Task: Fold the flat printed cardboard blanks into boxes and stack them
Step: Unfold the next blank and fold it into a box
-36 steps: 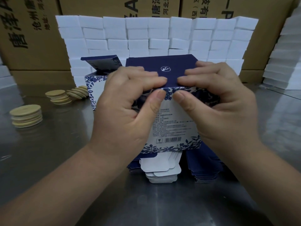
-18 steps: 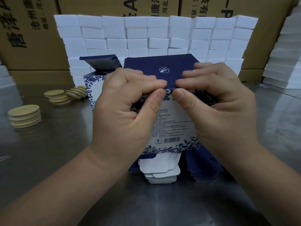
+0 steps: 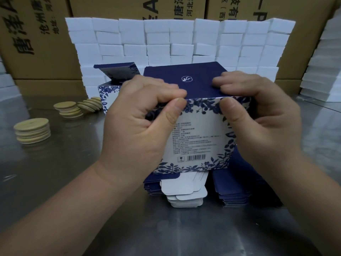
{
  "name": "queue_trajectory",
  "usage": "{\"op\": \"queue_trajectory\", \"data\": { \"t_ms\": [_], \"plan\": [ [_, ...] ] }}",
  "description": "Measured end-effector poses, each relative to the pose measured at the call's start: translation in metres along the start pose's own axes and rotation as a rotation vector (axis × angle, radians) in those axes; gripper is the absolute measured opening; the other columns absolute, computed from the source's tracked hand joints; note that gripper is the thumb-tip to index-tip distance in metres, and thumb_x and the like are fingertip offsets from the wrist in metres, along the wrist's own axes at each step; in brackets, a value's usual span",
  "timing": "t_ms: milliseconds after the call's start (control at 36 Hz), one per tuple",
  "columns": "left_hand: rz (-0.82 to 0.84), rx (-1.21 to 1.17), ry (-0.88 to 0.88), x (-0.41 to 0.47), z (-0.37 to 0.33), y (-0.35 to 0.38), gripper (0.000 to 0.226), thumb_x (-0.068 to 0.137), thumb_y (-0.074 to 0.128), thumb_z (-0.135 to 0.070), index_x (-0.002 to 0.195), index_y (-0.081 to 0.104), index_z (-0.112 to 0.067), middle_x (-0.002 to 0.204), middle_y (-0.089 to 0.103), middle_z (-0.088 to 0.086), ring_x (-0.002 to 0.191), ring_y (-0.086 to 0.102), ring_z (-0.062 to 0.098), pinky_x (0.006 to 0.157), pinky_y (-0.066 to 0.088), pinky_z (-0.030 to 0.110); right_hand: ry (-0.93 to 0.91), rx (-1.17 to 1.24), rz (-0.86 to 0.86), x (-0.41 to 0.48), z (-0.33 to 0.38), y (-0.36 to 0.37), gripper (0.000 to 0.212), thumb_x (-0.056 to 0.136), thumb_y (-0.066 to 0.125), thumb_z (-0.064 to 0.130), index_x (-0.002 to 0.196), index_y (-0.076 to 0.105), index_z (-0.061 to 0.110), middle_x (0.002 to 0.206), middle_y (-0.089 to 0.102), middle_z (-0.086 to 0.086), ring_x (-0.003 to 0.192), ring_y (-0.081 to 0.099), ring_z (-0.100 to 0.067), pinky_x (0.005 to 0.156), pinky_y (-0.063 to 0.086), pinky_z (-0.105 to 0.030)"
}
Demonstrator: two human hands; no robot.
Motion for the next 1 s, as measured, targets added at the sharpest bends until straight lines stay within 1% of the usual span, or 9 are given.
{"op": "queue_trajectory", "data": {
  "t_ms": [222, 417, 556, 695, 806, 861, 889, 917, 1000],
  "plan": [
    [0.003, 0.039, 0.038, 0.000, -0.002, -0.002, 0.012, 0.087, 0.058, -0.019, 0.097, 0.054, -0.025, 0.093, 0.055, -0.018, 0.095, 0.055, 0.003, 0.089, 0.041, 0.016, 0.012, 0.035, 0.011, 0.002, -0.001, -0.001, 0.017, 0.087, 0.055, 0.009, 0.091, 0.053, 0.025, 0.106, 0.058, 0.007, 0.103, 0.060, -0.019, 0.098, 0.045, -0.033],
    [-0.004, 0.025, 0.041, -0.001, -0.001, -0.004, 0.015, 0.087, 0.057, -0.020, 0.097, 0.053, -0.030, 0.095, 0.055, -0.018, 0.097, 0.056, 0.005, 0.090, 0.042, 0.019, 0.006, -0.016, 0.032, -0.002, -0.005, -0.001, 0.021, 0.093, 0.043, 0.008, 0.113, 0.049, 0.013, 0.124, 0.049, 0.000, 0.119, 0.053, -0.022, 0.105, 0.040, -0.027],
    [-0.009, 0.023, 0.064, -0.002, -0.002, -0.004, 0.015, 0.087, 0.057, -0.018, 0.098, 0.053, -0.028, 0.096, 0.055, -0.016, 0.097, 0.056, 0.007, 0.090, 0.044, 0.023, -0.007, -0.034, -0.005, -0.003, -0.005, -0.002, 0.017, 0.093, 0.043, 0.007, 0.102, 0.051, 0.018, 0.118, 0.052, 0.004, 0.115, 0.056, -0.024, 0.104, 0.041, -0.032],
    [-0.020, 0.047, 0.105, -0.005, -0.003, -0.005, 0.011, 0.089, 0.057, -0.017, 0.099, 0.055, -0.021, 0.098, 0.055, -0.014, 0.096, 0.056, 0.009, 0.090, 0.044, 0.028, 0.018, -0.019, -0.020, -0.005, -0.005, -0.004, 0.018, 0.094, 0.040, 0.010, 0.107, 0.052, 0.016, 0.123, 0.051, 0.002, 0.118, 0.055, -0.019, 0.104, 0.041, -0.028],
    [-0.054, 0.091, 0.162, -0.008, -0.003, -0.009, 0.012, 0.090, 0.055, -0.014, 0.102, 0.055, -0.012, 0.105, 0.052, 0.005, 0.099, 0.052, 0.010, 0.091, 0.039, 0.021, 0.310, 0.205, -0.082, -0.013, -0.030, -0.001, 0.033, 0.096, 0.032, 0.030, 0.128, 0.036, 0.028, 0.133, 0.047, 0.007, 0.129, 0.045, -0.007, 0.106, 0.037, -0.026],
    [-0.045, 0.146, 0.196, -0.010, -0.003, -0.008, 0.020, 0.088, 0.056, -0.018, 0.106, 0.053, -0.009, 0.112, 0.044, 0.013, 0.105, 0.049, 0.015, 0.097, 0.036, 0.021, 0.485, 0.235, -0.124, -0.019, -0.047, -0.001, 0.036, 0.097, 0.030, 0.033, 0.133, 0.032, 0.032, 0.126, 0.048, 0.024, 0.121, 0.047, 0.009, 0.099, 0.041, -0.015],
    [-0.033, 0.163, 0.211, -0.011, -0.003, -0.007, 0.024, 0.088, 0.057, -0.021, 0.108, 0.052, -0.010, 0.116, 0.040, 0.014, 0.108, 0.047, 0.020, 0.101, 0.036, 0.024, 0.565, 0.241, -0.153, -0.022, -0.056, -0.003, 0.036, 0.099, 0.031, 0.033, 0.134, 0.038, 0.031, 0.120, 0.052, 0.029, 0.115, 0.049, 0.013, 0.095, 0.043, -0.011],
    [-0.022, 0.170, 0.219, -0.012, -0.003, -0.007, 0.026, 0.088, 0.058, -0.025, 0.110, 0.053, -0.012, 0.119, 0.036, 0.013, 0.113, 0.045, 0.025, 0.104, 0.035, 0.028, 0.655, 0.276, -0.185, -0.025, -0.067, -0.004, 0.036, 0.101, 0.035, 0.032, 0.134, 0.045, 0.029, 0.118, 0.056, 0.027, 0.113, 0.053, 0.010, 0.096, 0.045, -0.015],
    [-0.011, 0.179, 0.227, -0.014, -0.002, -0.006, 0.033, 0.089, 0.055, -0.036, 0.111, 0.051, -0.011, 0.126, 0.026, 0.008, 0.121, 0.040, 0.033, 0.108, 0.034, 0.037, 0.903, 0.410, -0.225, -0.037, -0.092, 0.000, 0.034, 0.098, 0.047, 0.030, 0.131, 0.055, 0.026, 0.127, 0.061, 0.008, 0.119, 0.056, -0.011, 0.106, 0.042, -0.039]
  ]
}}
Point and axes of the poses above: each hand's wrist, its own x-axis towards the middle knuckle, its own y-axis out of the palm, z = x × y, the point moved 9 cm from there along x, towards the middle knuckle
